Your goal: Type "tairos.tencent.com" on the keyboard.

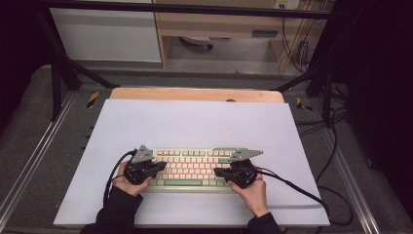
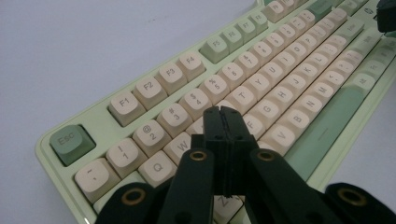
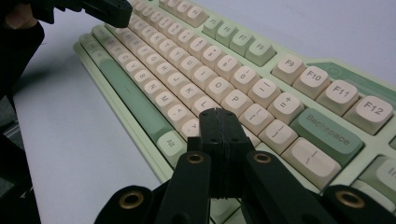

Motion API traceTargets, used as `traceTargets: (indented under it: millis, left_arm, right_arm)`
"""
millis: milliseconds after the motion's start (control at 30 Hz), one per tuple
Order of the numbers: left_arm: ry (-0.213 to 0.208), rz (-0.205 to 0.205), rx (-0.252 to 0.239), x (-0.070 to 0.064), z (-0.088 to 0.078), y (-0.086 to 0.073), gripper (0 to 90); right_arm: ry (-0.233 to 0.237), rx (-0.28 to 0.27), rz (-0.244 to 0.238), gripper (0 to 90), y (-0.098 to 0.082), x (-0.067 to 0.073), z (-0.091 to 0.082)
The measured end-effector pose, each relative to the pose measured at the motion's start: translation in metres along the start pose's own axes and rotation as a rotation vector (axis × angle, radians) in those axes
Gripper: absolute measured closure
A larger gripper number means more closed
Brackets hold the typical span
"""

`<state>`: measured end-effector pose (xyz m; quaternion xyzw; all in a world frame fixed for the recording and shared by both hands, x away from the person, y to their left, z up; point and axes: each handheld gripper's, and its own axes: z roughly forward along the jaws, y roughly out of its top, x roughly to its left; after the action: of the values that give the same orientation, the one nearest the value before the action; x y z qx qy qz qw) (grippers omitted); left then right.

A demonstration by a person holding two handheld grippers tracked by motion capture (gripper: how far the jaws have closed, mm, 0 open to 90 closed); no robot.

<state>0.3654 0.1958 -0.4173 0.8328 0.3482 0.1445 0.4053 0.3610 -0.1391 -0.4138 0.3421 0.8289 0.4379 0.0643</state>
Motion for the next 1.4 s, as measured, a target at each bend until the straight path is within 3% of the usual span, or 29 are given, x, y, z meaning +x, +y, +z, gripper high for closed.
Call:
traceTargets:
  millis: [833, 1400]
  left_arm:
    - [0.018, -0.044, -0.021, 0.014, -0.025, -0.021, 89.8]
    - [0.015, -0.044, -0.026, 0.015, -0.026, -0.022, 89.8]
  right_arm:
    - [0.051, 0.019, -0.049, 90.0, 0.019, 0.031, 0.034]
    - [0.059, 0.038, -0.062, 90.0, 0.028, 0.042, 0.064]
